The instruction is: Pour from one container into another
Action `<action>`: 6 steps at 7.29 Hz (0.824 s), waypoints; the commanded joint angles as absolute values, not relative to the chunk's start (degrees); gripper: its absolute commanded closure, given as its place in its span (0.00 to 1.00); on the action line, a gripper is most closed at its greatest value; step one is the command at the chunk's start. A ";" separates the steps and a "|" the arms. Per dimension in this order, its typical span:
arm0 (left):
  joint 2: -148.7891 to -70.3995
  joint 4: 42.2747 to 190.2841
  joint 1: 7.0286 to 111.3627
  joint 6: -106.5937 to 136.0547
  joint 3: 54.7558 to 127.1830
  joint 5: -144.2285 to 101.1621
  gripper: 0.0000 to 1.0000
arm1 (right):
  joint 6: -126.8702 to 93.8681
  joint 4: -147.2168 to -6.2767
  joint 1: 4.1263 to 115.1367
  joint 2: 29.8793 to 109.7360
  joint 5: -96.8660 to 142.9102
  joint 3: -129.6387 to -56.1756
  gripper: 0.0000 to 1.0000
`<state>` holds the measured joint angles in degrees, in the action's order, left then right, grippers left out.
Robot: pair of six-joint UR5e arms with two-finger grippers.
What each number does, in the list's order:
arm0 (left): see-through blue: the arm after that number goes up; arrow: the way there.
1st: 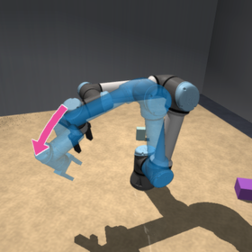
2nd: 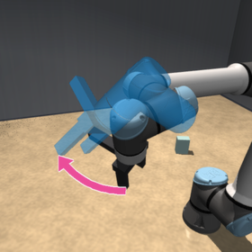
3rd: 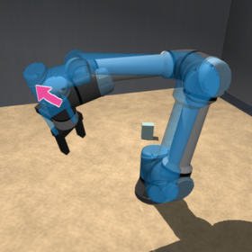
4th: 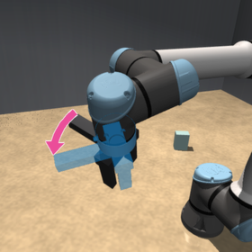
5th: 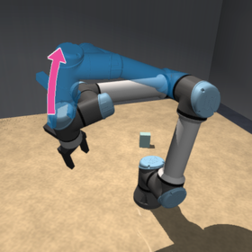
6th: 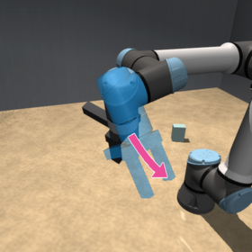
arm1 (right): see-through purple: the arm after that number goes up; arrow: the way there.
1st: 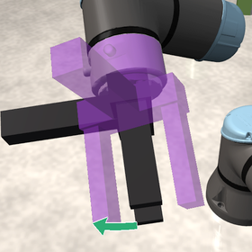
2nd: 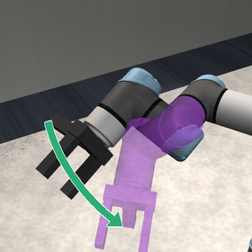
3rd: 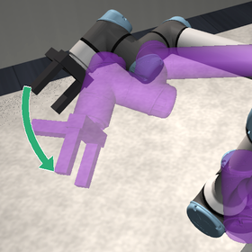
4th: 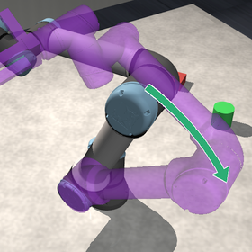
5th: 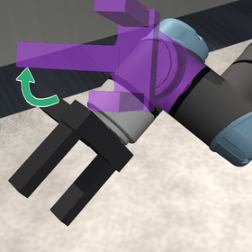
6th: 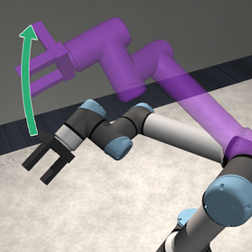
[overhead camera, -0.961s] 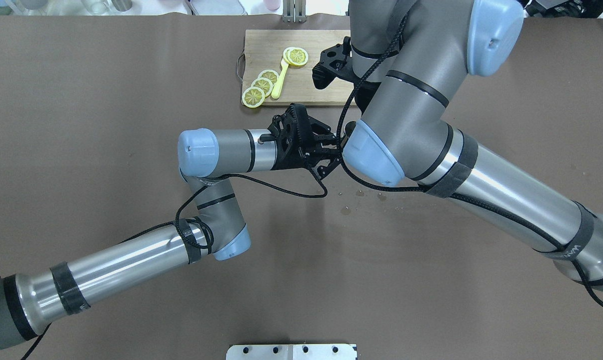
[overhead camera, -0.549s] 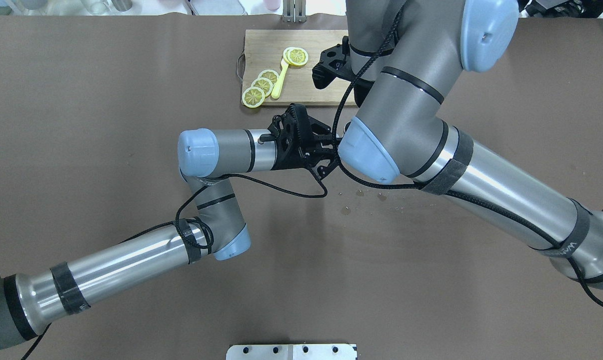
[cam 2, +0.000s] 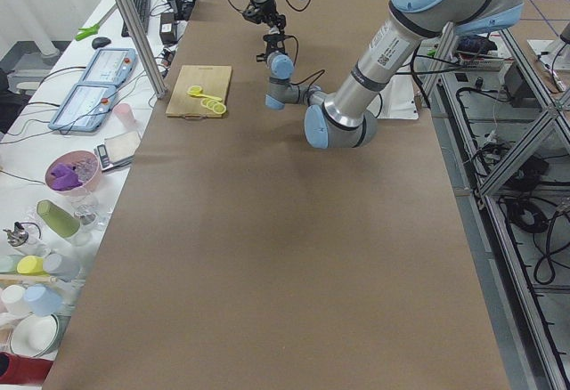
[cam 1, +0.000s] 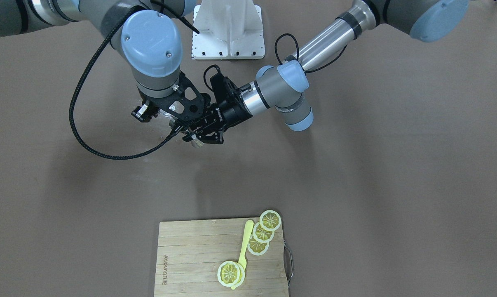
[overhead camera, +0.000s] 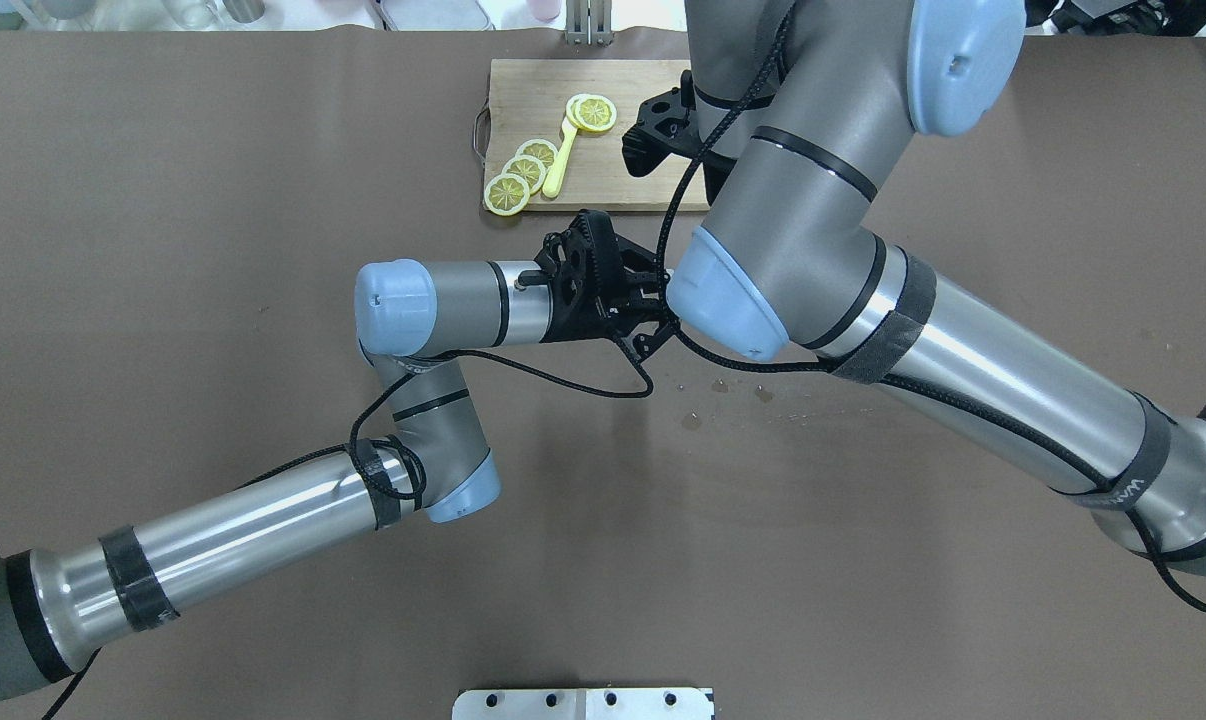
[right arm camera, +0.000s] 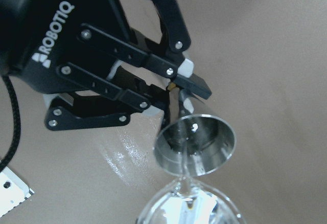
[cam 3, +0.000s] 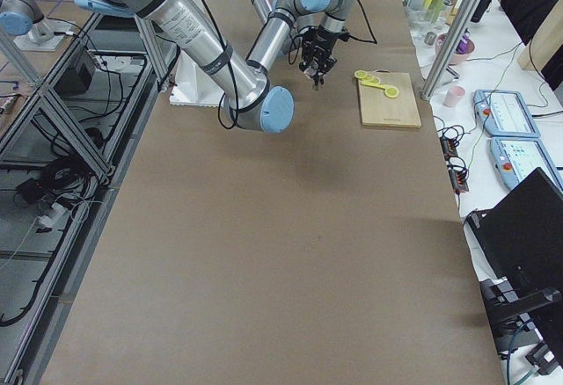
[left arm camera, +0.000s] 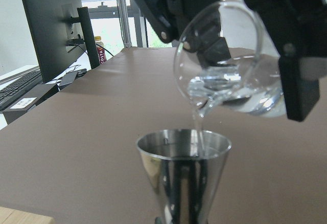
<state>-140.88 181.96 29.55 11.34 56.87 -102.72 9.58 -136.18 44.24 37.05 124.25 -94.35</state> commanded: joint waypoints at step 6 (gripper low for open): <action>-140.71 182.46 29.27 11.25 56.87 -102.66 1.00 | 12.39 -130.17 44.74 38.93 123.13 -96.93 1.00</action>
